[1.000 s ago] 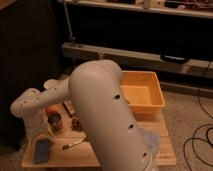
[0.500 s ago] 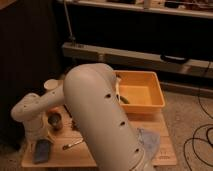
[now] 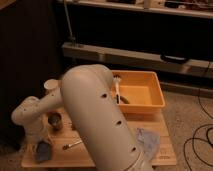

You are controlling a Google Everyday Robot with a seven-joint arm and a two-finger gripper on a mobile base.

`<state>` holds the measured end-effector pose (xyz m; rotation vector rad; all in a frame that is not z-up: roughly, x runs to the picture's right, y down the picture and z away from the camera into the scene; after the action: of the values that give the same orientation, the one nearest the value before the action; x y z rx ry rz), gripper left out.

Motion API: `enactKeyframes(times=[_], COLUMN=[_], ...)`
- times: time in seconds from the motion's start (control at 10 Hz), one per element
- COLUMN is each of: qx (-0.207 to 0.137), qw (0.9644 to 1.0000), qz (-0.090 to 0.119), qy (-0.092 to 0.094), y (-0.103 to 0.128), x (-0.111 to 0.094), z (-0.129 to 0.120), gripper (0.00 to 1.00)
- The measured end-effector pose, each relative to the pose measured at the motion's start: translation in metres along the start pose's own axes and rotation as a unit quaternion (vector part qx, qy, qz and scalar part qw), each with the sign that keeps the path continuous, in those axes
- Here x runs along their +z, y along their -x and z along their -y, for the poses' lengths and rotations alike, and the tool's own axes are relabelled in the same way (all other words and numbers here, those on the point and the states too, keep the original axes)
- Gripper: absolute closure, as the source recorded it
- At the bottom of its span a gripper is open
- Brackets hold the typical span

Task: Place sponge in plastic cup

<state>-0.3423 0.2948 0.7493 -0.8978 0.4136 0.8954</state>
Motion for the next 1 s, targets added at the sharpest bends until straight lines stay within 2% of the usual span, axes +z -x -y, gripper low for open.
enactKeyframes(times=[0.2,0.3,0.4,0.5,0.7,0.9,1.0], qx=[0.001,-0.001,-0.004,-0.008,-0.004,0.016,0.031], qw=[1.0000,1.0000,0.9999,0.9997,0.9993,0.9988,0.9983], qz=[0.002,0.003,0.005,0.008,0.022,0.036,0.042], qy=[0.003,0.006,0.011,0.020,0.029,0.027,0.026], y=[-0.002,-0.005,-0.010,-0.014,-0.026,-0.035,-0.036], x=[-0.007,-0.016,-0.032,-0.047,-0.098,-0.154,-0.174], z=[-0.003,-0.004,-0.004,-0.004,0.008,0.039,0.060], gripper=[0.83,0.94,1.00,1.00,1.00,1.00,1.00])
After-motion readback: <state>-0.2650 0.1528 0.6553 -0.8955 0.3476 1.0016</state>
